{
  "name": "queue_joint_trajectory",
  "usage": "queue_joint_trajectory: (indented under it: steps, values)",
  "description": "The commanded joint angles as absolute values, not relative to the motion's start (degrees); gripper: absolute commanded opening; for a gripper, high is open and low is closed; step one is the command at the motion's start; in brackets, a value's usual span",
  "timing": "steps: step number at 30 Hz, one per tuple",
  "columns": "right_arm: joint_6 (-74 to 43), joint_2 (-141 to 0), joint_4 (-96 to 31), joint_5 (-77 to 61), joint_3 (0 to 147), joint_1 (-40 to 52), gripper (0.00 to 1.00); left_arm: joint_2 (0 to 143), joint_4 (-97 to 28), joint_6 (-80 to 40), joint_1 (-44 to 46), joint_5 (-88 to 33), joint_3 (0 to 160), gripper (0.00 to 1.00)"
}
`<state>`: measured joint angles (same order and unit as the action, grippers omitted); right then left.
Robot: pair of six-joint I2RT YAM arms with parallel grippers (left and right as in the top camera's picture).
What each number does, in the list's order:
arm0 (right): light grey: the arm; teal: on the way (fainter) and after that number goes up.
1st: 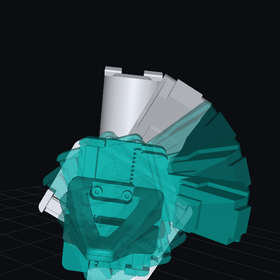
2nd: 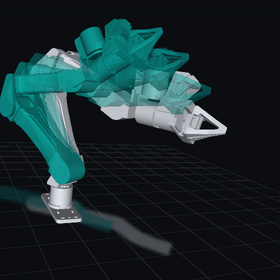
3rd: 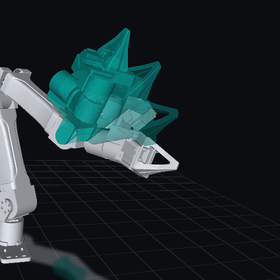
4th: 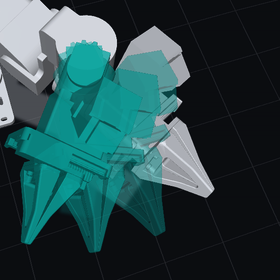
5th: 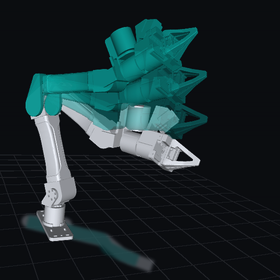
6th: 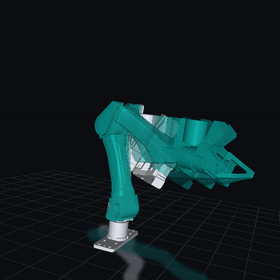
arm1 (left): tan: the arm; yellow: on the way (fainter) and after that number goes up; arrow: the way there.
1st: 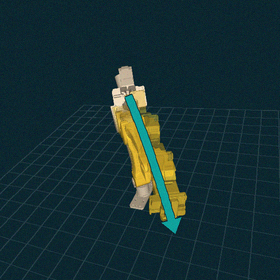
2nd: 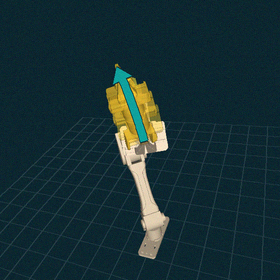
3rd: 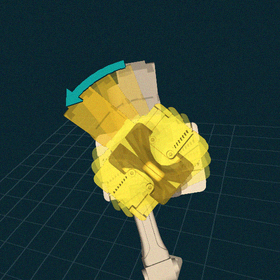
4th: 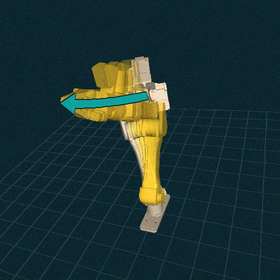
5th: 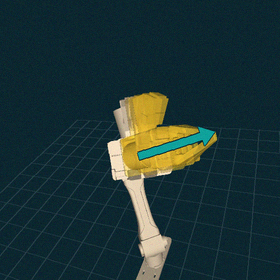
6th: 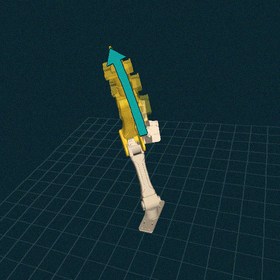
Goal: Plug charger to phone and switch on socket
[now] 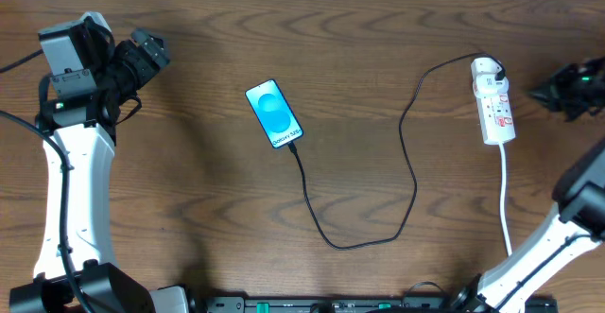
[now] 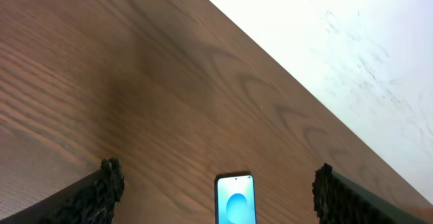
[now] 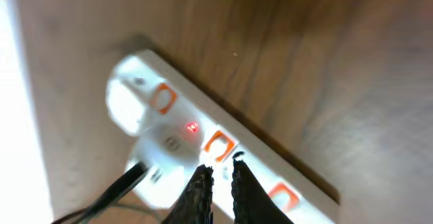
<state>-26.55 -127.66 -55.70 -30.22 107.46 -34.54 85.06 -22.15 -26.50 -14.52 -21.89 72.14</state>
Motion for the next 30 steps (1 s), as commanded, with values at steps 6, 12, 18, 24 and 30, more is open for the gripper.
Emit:
queue_joint_trajectory:
  steps: [6,12,18,24,30]
  values:
    - [-17.54,-113.34,-57.67,-41.89,108.71,-34.17,0.17,85.01,-22.26,-25.3,-14.72,-21.15,72.55,0.91]
    - [-8.95,-103.7,-62.04,-41.56,108.71,-26.85,0.25,85.01,-22.26,-25.3,-14.72,-21.15,72.55,0.91]
    - [-9.3,-96.29,-69.06,-21.21,108.68,-12.16,0.29,85.01,-22.26,-25.3,-14.72,-21.15,72.55,0.91]
    - [-12.38,-94.83,-70.3,-2.74,108.64,4.21,0.35,85.01,-22.26,-25.3,-14.72,-21.15,72.55,0.91]
    - [-12.38,-94.83,-70.13,-0.38,108.55,11.16,0.74,85.01,-22.26,-25.3,-14.72,-21.15,72.55,0.91]
